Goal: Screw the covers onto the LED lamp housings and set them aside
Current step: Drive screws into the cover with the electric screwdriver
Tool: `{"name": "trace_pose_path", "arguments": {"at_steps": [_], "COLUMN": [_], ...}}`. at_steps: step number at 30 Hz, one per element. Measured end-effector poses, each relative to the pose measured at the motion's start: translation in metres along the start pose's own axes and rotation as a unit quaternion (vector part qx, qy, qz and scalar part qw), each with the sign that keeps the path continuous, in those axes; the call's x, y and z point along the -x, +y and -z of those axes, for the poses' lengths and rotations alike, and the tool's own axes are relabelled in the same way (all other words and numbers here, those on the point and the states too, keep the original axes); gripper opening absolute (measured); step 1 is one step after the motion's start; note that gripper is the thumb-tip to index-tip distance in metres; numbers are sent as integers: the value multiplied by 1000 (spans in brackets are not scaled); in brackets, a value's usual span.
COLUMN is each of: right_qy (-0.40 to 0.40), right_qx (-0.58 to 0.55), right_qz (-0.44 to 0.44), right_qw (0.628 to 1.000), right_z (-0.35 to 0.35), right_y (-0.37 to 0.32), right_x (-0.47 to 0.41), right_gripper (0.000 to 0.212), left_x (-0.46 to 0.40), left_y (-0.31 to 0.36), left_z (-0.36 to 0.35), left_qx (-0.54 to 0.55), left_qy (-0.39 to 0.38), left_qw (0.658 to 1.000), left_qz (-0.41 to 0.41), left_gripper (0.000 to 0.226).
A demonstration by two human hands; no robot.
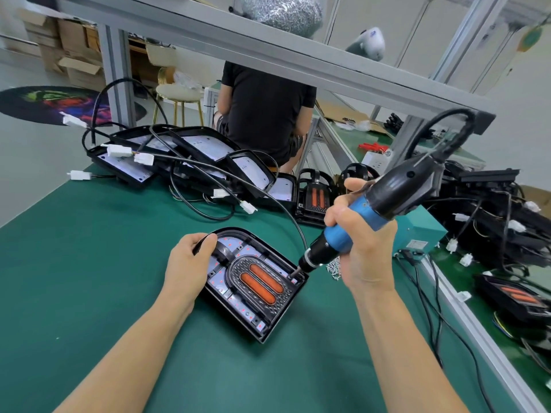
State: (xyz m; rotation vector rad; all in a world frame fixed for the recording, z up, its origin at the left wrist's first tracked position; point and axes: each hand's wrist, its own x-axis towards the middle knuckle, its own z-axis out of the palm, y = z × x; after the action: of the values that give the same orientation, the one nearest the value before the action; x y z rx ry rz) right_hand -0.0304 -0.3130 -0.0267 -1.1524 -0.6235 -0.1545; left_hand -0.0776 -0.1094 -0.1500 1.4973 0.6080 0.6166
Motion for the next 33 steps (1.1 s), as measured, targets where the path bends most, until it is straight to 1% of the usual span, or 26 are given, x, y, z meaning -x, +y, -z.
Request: {"name": "trace_pose_path", "arguments": {"at_steps": [3, 5, 8, 10, 12, 14, 16, 18, 20, 21, 23, 25, 26, 29, 31, 33], "right_qy": [55, 113, 199, 245, 273, 292, 307, 321, 333, 337, 345, 351, 351, 356, 355, 354], "right_qx": [-7, -30, -82, -90, -89, -87, -78, -69, -62, -57, -45, -42, -41, -24, -15, -5], "right_qz": [19, 44, 76, 90, 103, 112, 119, 119, 112, 109, 105, 104, 104, 111, 119, 121], "right_qw": [998, 992, 974, 961, 952, 946, 941, 937, 934, 933, 931, 930, 930, 927, 927, 927], "right_z": [4, 9, 24, 39, 53, 66, 76, 84, 89, 90, 92, 92, 92, 91, 92, 95], "right_y": [-2, -5, -13, -20, -26, -31, -33, -32, -29, -28, -25, -23, -23, -27, -31, -34], "right_x": [1, 2, 3, 5, 11, 17, 24, 30, 36, 39, 43, 44, 44, 41, 39, 41], "right_gripper": [26, 25, 27, 26, 24, 22, 23, 23, 23, 23, 24, 23, 23, 23, 23, 23], "left_x": [3, 8, 15, 17, 18, 19, 20, 21, 25, 28, 36, 42, 45, 52, 53, 53], "left_y": [1, 0, 2, 4, 8, 15, 24, 38, 55, 65, 85, 98, 102, 98, 88, 78], "left_z": [0, -1, 0, 3, 6, 8, 5, -2, -14, -23, -49, -83, -103, -154, -178, -191], "left_qx": [-19, -52, -142, -210, -256, -278, -309, -335, -329, -317, -293, -307, -338, -453, -512, -554], "left_qy": [3, 2, 0, 4, 11, 15, 22, 29, 13, -7, -72, -155, -195, -295, -330, -336], "left_qw": [1000, 998, 988, 974, 963, 958, 948, 935, 927, 922, 911, 886, 861, 766, 718, 691], "left_qz": [-6, -19, -57, -81, -78, -61, -68, -110, -182, -221, -281, -312, -325, -350, -338, -321], "left_gripper": [14, 14, 17, 20, 21, 21, 21, 23, 22, 20, 16, 13, 14, 22, 25, 25]}}
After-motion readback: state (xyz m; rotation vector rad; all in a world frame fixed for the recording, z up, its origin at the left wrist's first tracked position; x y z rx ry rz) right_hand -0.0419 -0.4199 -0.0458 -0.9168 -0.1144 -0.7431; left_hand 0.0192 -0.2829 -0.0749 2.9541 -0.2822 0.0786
